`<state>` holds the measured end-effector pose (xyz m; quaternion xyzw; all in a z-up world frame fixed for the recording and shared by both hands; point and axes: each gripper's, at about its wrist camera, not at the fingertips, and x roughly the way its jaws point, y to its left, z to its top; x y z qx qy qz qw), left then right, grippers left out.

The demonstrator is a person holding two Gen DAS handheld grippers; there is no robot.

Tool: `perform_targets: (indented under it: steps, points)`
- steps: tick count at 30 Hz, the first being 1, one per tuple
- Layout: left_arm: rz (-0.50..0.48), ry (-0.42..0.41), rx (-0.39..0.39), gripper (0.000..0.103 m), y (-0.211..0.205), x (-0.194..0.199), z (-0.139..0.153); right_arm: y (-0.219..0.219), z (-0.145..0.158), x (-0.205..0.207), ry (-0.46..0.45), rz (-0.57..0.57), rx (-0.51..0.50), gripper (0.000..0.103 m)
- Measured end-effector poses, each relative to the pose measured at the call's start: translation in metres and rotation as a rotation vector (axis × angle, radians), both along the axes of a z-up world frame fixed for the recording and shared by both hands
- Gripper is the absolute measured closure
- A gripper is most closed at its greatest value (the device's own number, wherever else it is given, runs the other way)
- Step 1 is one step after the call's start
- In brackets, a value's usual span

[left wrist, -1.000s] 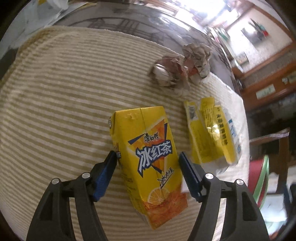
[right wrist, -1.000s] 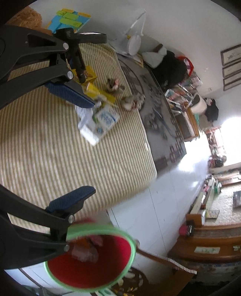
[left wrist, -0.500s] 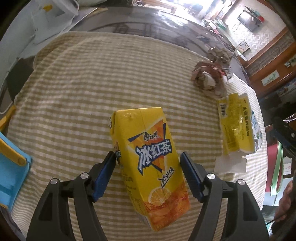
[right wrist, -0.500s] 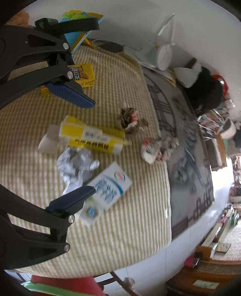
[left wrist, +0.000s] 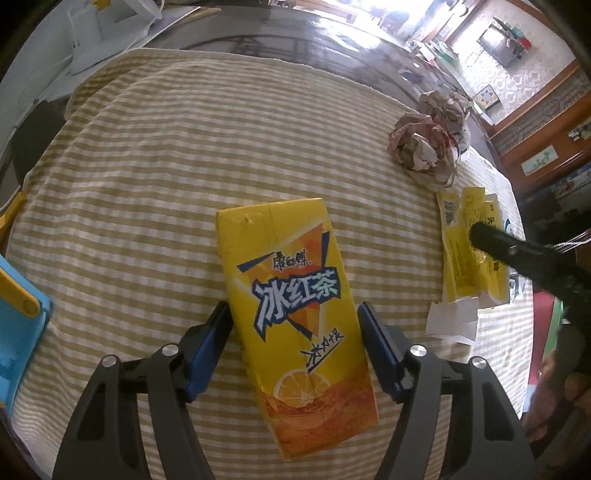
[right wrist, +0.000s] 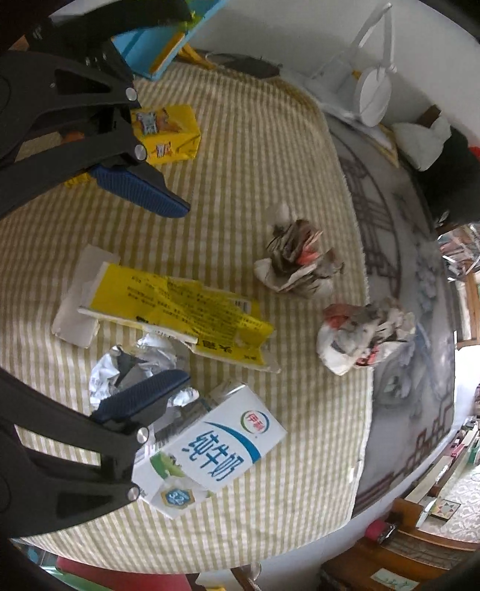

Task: Collect trash
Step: 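Grasp the yellow tea carton with the left tool while the right tool grasps the yellow packet, then carry the tea carton and packet over the red bucket and release both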

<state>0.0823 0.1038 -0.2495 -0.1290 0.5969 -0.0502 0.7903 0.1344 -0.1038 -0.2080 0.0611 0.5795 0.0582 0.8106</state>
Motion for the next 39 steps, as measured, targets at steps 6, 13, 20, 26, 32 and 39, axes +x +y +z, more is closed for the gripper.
perform_targets:
  steps: [6, 13, 20, 26, 32, 39]
  points:
    - [0.005, -0.012, -0.014, 0.038, 0.004, -0.006, 0.005, 0.005, -0.003, 0.003, 0.007, 0.045, 0.008, 0.073]
    - [0.008, -0.078, -0.046, 0.039, 0.008, -0.013, 0.031, -0.008, 0.038, -0.024, -0.107, 0.013, 0.079, 0.074]
    - [-0.026, -0.196, -0.028, 0.039, -0.007, -0.022, 0.073, -0.023, 0.09, -0.056, -0.252, -0.016, 0.048, 0.074]
    - [-0.076, -0.27, -0.016, 0.038, -0.036, -0.024, 0.1, -0.043, 0.115, -0.077, -0.326, -0.043, 0.031, 0.074]
    - [-0.141, -0.324, -0.003, 0.038, -0.068, -0.034, 0.117, -0.064, 0.133, -0.099, -0.379, -0.073, 0.022, 0.074]
    - [-0.199, -0.349, 0.006, 0.038, -0.101, -0.041, 0.126, -0.088, 0.143, -0.118, -0.408, -0.121, 0.013, 0.074]
